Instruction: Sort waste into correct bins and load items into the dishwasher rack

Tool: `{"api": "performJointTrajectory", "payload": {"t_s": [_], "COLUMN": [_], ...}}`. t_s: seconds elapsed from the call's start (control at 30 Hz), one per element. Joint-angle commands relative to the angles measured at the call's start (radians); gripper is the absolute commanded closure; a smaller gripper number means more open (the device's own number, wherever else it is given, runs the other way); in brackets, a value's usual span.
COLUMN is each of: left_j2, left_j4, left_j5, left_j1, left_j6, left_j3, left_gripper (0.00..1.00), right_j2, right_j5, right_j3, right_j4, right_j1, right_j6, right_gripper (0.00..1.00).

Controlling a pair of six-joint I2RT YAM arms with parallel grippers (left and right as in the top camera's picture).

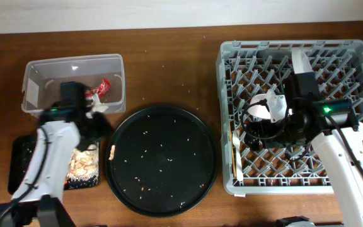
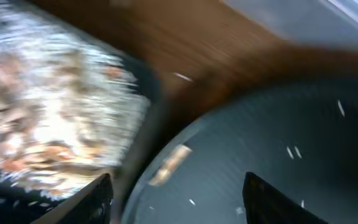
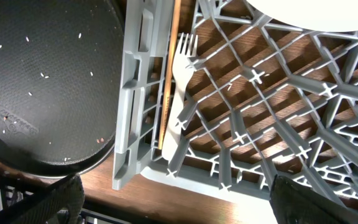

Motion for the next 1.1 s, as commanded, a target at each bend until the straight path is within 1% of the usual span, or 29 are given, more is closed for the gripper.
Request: {"api": "performJointTrajectory", "payload": {"t_s": [0.0,0.13,0.17,0.2,0.23,0.33,0.43,0.5,0.67,0.83,0.87,0.93,0.97,1.07], "left_j2": [-0.001,0.040,0.057,0.072,0.089,0.140,0.202,0.236,0.279,0.282,0.282,0.282,0.280,0.269], "left_j4": [0.002,-0.001,-0.001,-0.002,-0.001,0.000,0.010,0.015,0.023,0.018,0.013,-0.010,-0.022,-0.055], "left_j5": [-0.035,-0.132,-0.133,-0.132,-0.133,-0.143,-0.130,-0.095,-0.051,-0.048,-0.046,-0.051,-0.062,-0.063], "left_j1": [-0.163,-0.257,-0.266,-0.268,-0.267,-0.246,-0.222,-0.222,-0.222,-0.223,-0.223,-0.223,-0.222,-0.222], "left_j6": [0.139,0.169,0.178,0.180,0.181,0.183,0.239,0.272,0.284,0.289,0.289,0.290,0.289,0.289], "left_j3": [0.003,0.002,0.002,0.002,0.002,0.002,0.002,0.002,0.002,0.001,0.001,0.001,0.004,0.029], "left_gripper": [0.32,0.19,0.14,0.04,0.03,0.03,0.03,0.03,0.03,0.03,0.05,0.15,0.19,0.21], "right_j2": [0.002,0.002,0.002,0.002,0.002,0.002,0.002,0.002,0.002,0.002,0.002,0.002,0.002,0.002], "right_j5": [0.012,0.013,0.012,0.012,0.012,0.012,0.012,0.012,0.012,0.012,0.012,0.012,0.012,0.012], "right_j3": [-0.003,-0.003,-0.003,-0.003,-0.003,-0.003,-0.003,-0.003,-0.003,-0.003,-0.003,-0.003,-0.003,-0.003], "right_j4": [0.001,0.000,0.000,0.000,0.000,-0.002,0.000,0.000,0.000,-0.002,-0.003,-0.003,-0.003,0.000], "right_j1": [0.008,0.008,0.008,0.008,0.008,0.008,0.008,0.008,0.008,0.008,0.008,0.008,0.008,0.008], "right_j6": [-0.006,-0.006,-0.006,-0.006,-0.006,-0.006,-0.006,-0.006,-0.006,-0.006,-0.006,-0.006,-0.006,-0.006], "right_gripper": [0.02,0.02,0.02,0.02,0.02,0.02,0.02,0.01,0.02,0.02,0.02,0.02,0.02,0.02]}}
